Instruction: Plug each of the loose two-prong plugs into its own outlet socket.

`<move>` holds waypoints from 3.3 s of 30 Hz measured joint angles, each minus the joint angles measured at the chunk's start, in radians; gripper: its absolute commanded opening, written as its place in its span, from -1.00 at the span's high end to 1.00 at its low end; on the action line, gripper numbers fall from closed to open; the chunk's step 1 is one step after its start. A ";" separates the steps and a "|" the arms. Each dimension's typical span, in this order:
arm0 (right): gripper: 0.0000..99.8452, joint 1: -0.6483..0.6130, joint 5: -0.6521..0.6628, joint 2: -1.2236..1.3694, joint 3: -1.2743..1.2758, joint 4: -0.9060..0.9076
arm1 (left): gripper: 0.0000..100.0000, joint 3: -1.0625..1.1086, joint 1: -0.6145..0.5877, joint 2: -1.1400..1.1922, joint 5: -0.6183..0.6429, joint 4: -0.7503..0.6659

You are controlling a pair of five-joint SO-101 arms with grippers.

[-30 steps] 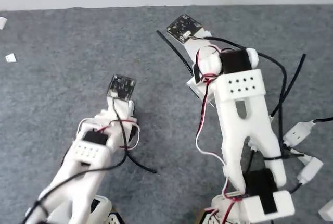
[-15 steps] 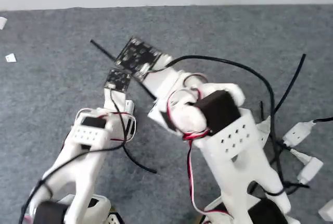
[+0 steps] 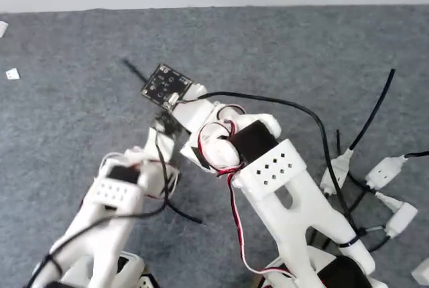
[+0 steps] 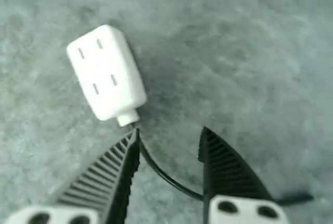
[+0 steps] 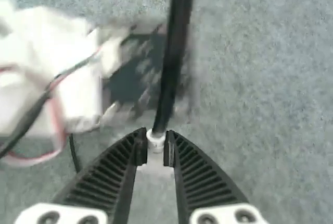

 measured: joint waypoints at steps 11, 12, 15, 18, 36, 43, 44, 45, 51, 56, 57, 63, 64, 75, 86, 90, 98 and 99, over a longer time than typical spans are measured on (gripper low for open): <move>0.98 -0.002 -0.075 0.000 0.009 -0.103 | 0.66 0.098 0.028 -0.173 0.046 -0.075; 0.98 0.002 -0.106 0.000 0.011 -0.121 | 0.68 0.098 0.003 -0.173 0.086 -0.095; 0.98 0.011 -0.241 0.020 0.038 -0.198 | 0.75 0.098 -0.117 -0.173 0.209 -0.153; 0.98 0.014 -0.371 0.087 0.054 -0.287 | 0.76 0.098 -0.270 -0.173 0.305 -0.199; 0.98 0.011 -0.526 0.459 0.054 -0.664 | 0.76 0.098 -0.499 -0.173 0.368 -0.276; 0.98 0.003 -0.526 0.483 0.054 -0.664 | 0.76 0.098 -0.505 -0.173 0.368 -0.284; 0.98 -0.002 -0.526 0.494 0.054 -0.664 | 0.76 0.098 -0.505 -0.173 0.368 -0.284; 0.98 -0.005 -0.526 0.503 0.052 -0.664 | 0.76 0.098 -0.505 -0.173 0.368 -0.284; 0.98 -0.011 -0.526 0.543 0.029 -0.674 | 0.76 0.098 -0.505 -0.173 0.368 -0.284; 0.98 -0.018 -0.526 0.548 0.002 -0.672 | 0.76 0.098 -0.505 -0.173 0.368 -0.284; 0.98 -0.023 -0.526 0.548 -0.006 -0.669 | 0.76 0.098 -0.505 -0.173 0.368 -0.284; 0.98 -0.041 -0.526 0.548 -0.044 -0.632 | 0.76 0.098 -0.503 -0.173 0.368 -0.284; 0.98 -0.048 -0.526 0.548 -0.044 -0.628 | 0.76 0.098 -0.503 -0.173 0.368 -0.284; 0.98 -0.052 -0.526 0.582 -0.046 -0.624 | 0.76 0.098 -0.499 -0.173 0.368 -0.284; 0.98 -0.051 -0.528 0.647 -0.101 -0.632 | 0.76 0.098 -0.499 -0.173 0.368 -0.284; 0.98 -0.051 -0.528 0.649 -0.101 -0.621 | 0.76 0.098 -0.499 -0.173 0.368 -0.284; 0.98 -0.058 -0.489 0.677 -0.107 -0.569 | 0.76 0.098 -0.499 -0.173 0.368 -0.284; 0.98 -0.058 -0.482 0.689 -0.120 -0.569 | 0.76 0.098 -0.499 -0.173 0.368 -0.284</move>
